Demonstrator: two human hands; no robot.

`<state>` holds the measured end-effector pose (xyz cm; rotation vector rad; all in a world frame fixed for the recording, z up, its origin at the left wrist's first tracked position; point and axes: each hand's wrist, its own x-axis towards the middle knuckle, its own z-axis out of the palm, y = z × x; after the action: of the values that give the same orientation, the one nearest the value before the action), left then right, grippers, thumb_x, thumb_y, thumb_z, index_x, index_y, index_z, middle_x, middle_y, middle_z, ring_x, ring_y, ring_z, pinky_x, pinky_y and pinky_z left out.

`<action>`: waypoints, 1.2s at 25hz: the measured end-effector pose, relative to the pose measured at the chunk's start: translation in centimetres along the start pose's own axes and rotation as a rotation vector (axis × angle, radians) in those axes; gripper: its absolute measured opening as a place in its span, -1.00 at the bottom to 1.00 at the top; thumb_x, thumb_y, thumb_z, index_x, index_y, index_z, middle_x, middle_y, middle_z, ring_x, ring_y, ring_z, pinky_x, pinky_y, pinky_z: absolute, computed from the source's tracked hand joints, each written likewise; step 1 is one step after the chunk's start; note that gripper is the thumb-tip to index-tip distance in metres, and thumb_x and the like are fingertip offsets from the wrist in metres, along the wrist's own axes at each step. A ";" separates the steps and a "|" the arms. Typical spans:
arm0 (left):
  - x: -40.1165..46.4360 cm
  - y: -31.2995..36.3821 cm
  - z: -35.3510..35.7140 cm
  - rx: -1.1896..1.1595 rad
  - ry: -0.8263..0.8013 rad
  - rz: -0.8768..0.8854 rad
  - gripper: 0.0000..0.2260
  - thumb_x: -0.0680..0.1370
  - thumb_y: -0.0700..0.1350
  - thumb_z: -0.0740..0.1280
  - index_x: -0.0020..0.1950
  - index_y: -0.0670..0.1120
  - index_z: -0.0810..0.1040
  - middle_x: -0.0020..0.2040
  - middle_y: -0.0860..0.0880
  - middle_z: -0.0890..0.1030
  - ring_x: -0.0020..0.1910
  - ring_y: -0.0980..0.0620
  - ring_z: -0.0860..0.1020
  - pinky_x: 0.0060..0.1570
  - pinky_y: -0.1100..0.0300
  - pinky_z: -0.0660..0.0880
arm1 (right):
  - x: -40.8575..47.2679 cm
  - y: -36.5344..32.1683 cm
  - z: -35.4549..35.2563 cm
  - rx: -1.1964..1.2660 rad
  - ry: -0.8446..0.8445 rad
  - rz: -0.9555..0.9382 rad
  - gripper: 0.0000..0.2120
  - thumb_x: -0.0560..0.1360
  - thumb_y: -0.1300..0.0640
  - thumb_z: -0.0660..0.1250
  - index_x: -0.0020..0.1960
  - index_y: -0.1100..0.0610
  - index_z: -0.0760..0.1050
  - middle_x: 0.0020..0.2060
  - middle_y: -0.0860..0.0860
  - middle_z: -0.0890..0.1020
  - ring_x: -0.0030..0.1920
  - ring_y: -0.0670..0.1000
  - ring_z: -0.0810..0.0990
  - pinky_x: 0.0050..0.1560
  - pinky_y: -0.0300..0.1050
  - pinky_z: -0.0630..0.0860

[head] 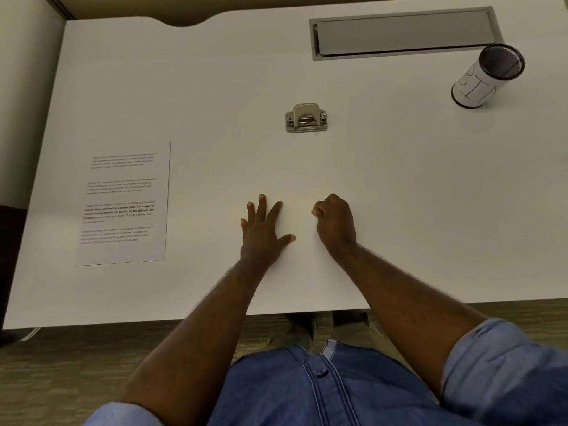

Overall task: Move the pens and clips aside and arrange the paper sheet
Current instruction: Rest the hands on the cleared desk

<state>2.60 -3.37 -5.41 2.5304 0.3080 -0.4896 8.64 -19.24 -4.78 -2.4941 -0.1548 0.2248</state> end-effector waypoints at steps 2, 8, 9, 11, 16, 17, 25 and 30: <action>0.0 0.0 0.0 0.008 -0.006 -0.003 -0.26 0.49 0.10 0.37 0.55 0.04 0.03 0.58 -0.08 -0.16 0.54 -0.17 -0.23 0.45 -0.22 -0.12 | 0.2 0.0 0.0 -0.025 -0.029 -0.006 -0.79 0.40 0.46 0.17 -0.19 0.32 0.57 -0.14 0.21 0.58 -0.08 0.18 0.53 -0.14 0.02 0.50; 0.2 0.0 0.1 0.017 -0.002 -0.005 -0.26 0.49 0.10 0.37 0.54 0.02 0.05 0.59 -0.08 -0.14 0.54 -0.18 -0.22 0.46 -0.22 -0.11 | 1.4 0.6 -0.5 0.118 -0.098 0.130 -0.81 0.43 0.43 0.16 -0.14 0.32 0.55 -0.07 0.19 0.61 -0.02 0.15 0.55 -0.01 -0.07 0.47; 0.2 0.1 0.1 0.020 0.001 -0.013 -0.27 0.49 0.10 0.37 0.54 0.02 0.07 0.59 -0.08 -0.12 0.54 -0.17 -0.20 0.46 -0.22 -0.10 | 1.6 0.8 -0.9 0.235 -0.075 0.249 -0.81 0.46 0.39 0.17 -0.10 0.30 0.56 -0.07 0.12 0.62 -0.03 0.09 0.55 0.00 -0.13 0.46; 0.2 0.3 0.1 0.024 0.023 -0.030 -0.33 0.49 0.09 0.36 0.51 0.00 0.14 0.59 -0.07 -0.06 0.55 -0.15 -0.15 0.46 -0.22 -0.08 | 1.7 1.5 -1.9 0.525 -0.049 0.464 -0.86 0.51 0.28 0.23 -0.10 0.20 0.57 -0.17 -0.01 0.58 -0.15 -0.03 0.51 -0.05 -0.18 0.43; 0.5 2.0 0.3 -0.052 0.208 0.041 -0.68 0.51 0.02 0.34 0.26 0.04 0.51 0.27 0.01 0.49 0.32 -0.05 0.36 0.21 0.04 0.21 | 1.0 3.4 -4.3 0.753 -0.091 0.551 -0.76 0.55 0.20 0.24 -0.29 0.08 0.46 -0.39 -0.01 0.43 -0.36 -0.06 0.37 -0.29 -0.21 0.37; 0.7 2.5 0.4 -0.071 0.211 0.044 -0.74 0.51 0.01 0.34 0.19 0.06 0.55 0.16 0.04 0.54 0.24 -0.04 0.41 0.12 0.10 0.20 | 0.9 3.5 -4.4 0.781 -0.109 0.552 -0.78 0.55 0.21 0.23 -0.27 0.09 0.46 -0.37 0.00 0.43 -0.35 -0.06 0.37 -0.27 -0.21 0.37; 3.3 5.2 1.0 -0.241 0.235 -0.068 -0.95 0.44 0.03 0.41 -0.13 0.12 0.63 -0.14 0.14 0.64 0.01 0.08 0.48 -0.03 0.13 0.15 | 0.8 4.4 -4.6 0.853 -0.200 0.563 -0.84 0.56 0.21 0.21 -0.18 0.16 0.47 -0.34 0.00 0.45 -0.33 -0.07 0.39 -0.27 -0.29 0.39; 4.1 5.4 0.4 -0.002 0.225 0.025 -0.94 0.46 0.00 0.39 -0.14 0.09 0.66 -0.11 0.09 0.64 -0.01 0.00 0.48 -0.08 0.12 0.17 | 0.7 4.4 -4.7 0.883 -0.215 0.555 -0.80 0.57 0.21 0.20 -0.23 0.13 0.45 -0.35 0.00 0.43 -0.34 -0.08 0.38 -0.32 -0.32 0.39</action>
<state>7.90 -7.61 -4.90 2.5876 0.3579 -0.1946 10.51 -25.37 -3.79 -1.5756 0.4642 0.6334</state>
